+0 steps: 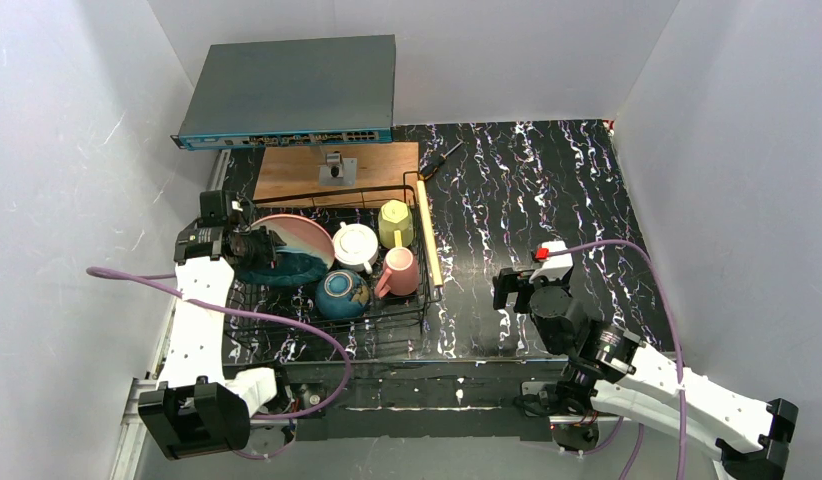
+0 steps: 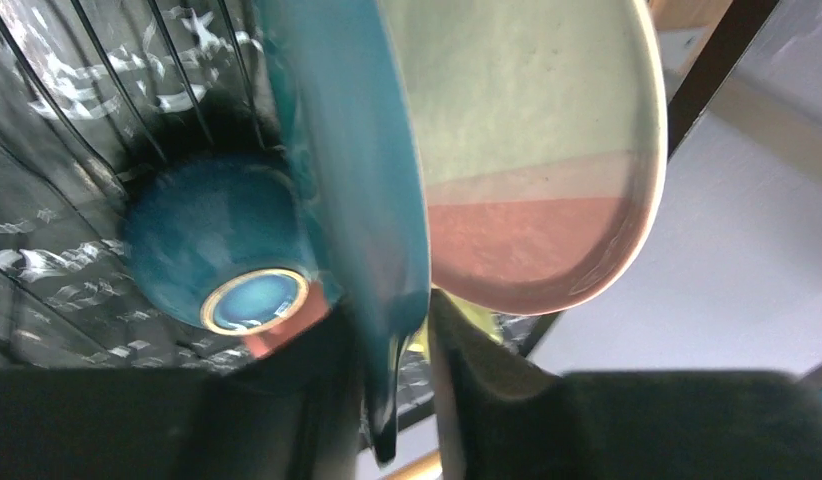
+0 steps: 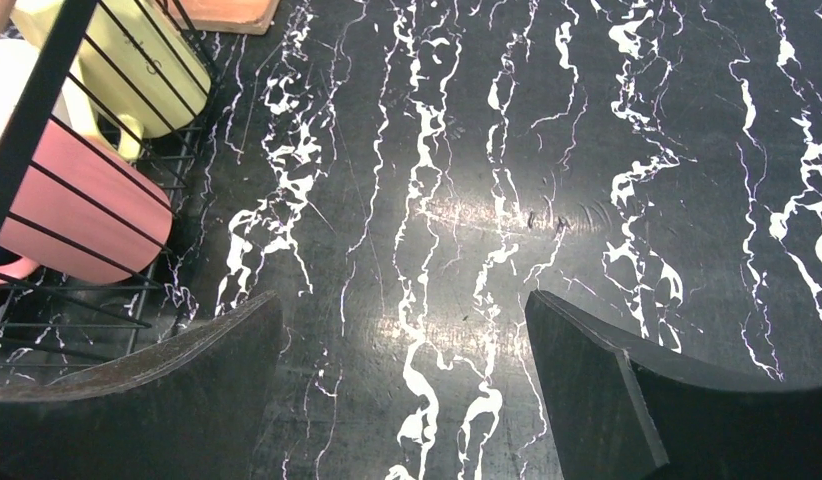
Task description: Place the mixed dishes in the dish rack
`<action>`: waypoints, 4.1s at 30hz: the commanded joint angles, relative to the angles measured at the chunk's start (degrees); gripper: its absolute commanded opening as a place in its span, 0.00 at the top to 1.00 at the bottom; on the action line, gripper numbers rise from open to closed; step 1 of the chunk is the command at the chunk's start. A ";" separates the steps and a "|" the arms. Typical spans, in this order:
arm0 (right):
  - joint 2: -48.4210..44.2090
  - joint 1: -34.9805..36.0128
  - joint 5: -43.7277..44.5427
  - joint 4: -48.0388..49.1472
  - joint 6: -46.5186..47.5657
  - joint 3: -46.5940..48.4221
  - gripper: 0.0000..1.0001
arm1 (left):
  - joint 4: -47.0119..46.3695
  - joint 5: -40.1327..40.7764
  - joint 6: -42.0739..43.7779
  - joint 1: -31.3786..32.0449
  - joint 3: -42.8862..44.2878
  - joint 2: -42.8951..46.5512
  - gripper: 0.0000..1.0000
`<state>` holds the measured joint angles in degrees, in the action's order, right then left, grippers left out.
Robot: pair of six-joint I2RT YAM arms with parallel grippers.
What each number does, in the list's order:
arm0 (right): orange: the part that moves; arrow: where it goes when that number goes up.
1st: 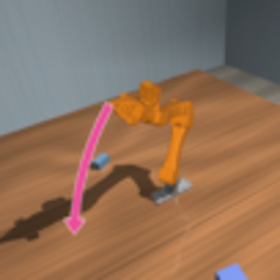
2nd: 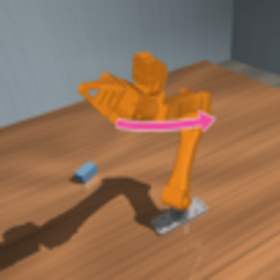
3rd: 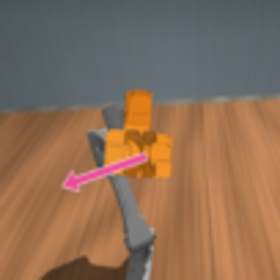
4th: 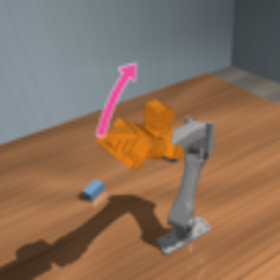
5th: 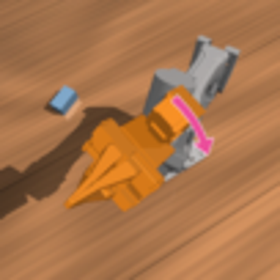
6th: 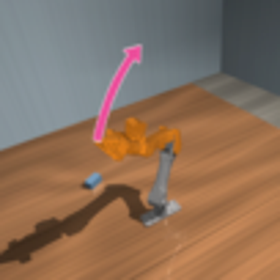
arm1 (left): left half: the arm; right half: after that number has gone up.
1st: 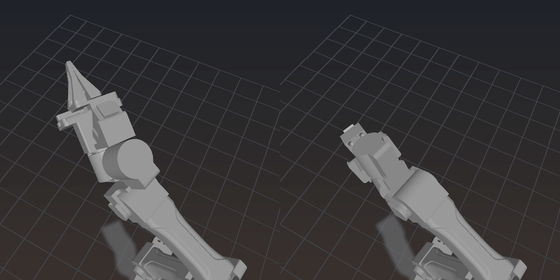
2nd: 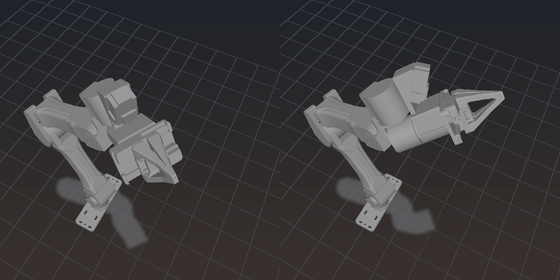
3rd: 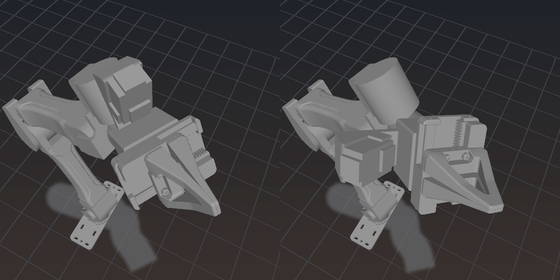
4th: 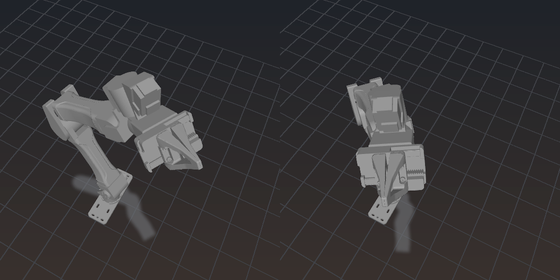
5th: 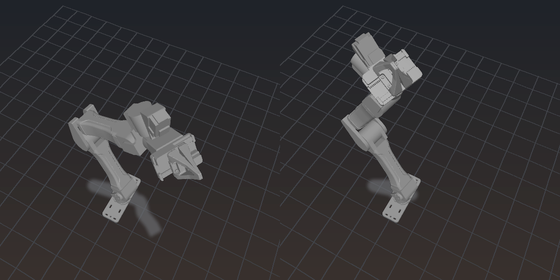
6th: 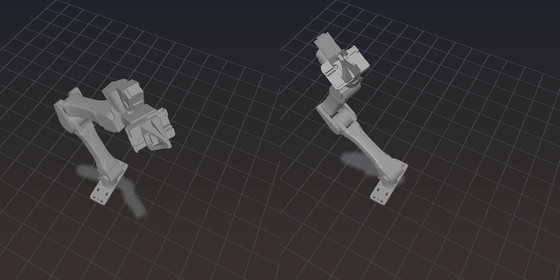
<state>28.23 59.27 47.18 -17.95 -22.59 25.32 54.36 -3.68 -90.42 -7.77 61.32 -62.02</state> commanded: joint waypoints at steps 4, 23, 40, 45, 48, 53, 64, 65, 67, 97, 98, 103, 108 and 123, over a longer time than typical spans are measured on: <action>0.65 -0.72 -0.15 2.57 -0.27 0.28 0.02 | 3.06 1.47 1.86 -0.26 3.20 0.07 0.33; 0.63 -1.33 -1.47 2.01 -0.61 0.77 0.02 | 1.01 0.98 7.76 -0.26 6.15 -0.34 0.24; 2.42 -1.92 -2.53 3.62 -0.96 -0.12 0.02 | 1.80 2.82 19.13 -0.31 11.45 -3.95 0.35; 2.20 -2.13 -2.89 3.60 -0.99 0.00 0.02 | 2.08 5.91 23.95 -0.29 13.30 -3.45 0.31; 2.20 -2.27 -3.28 3.68 -1.08 0.15 0.02 | 2.07 6.35 26.95 -0.26 14.85 -3.43 0.29; 2.79 -2.56 -3.90 3.59 -1.01 0.89 0.02 | 1.88 3.75 32.08 -0.24 16.27 -4.45 0.23; 4.96 -3.29 -5.12 3.84 -0.75 2.16 0.02 | 2.14 -4.77 35.69 -0.23 15.61 -4.01 0.19; 5.03 -3.36 -5.24 3.89 -0.78 2.13 0.02 | 2.01 -5.28 35.34 -0.23 15.13 -3.39 0.19; 5.13 -3.42 -5.33 4.25 -0.87 2.11 0.02 | 1.14 -6.30 34.97 -0.16 13.95 -1.65 0.18; 6.64 -6.96 -3.58 -7.59 -0.31 17.17 0.02 | -13.66 -25.67 57.63 7.25 23.82 2.23 0.02; 7.27 -7.12 -2.78 -9.83 -0.51 19.96 0.02 | -13.67 -24.73 59.88 10.34 25.89 1.60 0.02; 9.18 -7.41 -3.14 -16.93 0.61 34.26 0.02 | -14.14 -24.92 67.97 19.46 33.77 -0.63 0.02; 10.53 -7.44 -5.82 -22.58 0.01 44.94 0.02 | -16.49 -26.18 71.85 19.79 34.55 3.87 0.02; 5.41 -7.41 -5.11 -19.01 4.74 52.21 0.02 | -28.29 -24.31 72.32 19.77 27.72 18.75 0.02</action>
<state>36.55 52.10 41.78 -40.15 -19.78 74.85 29.34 -28.92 -17.51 11.86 90.95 -43.83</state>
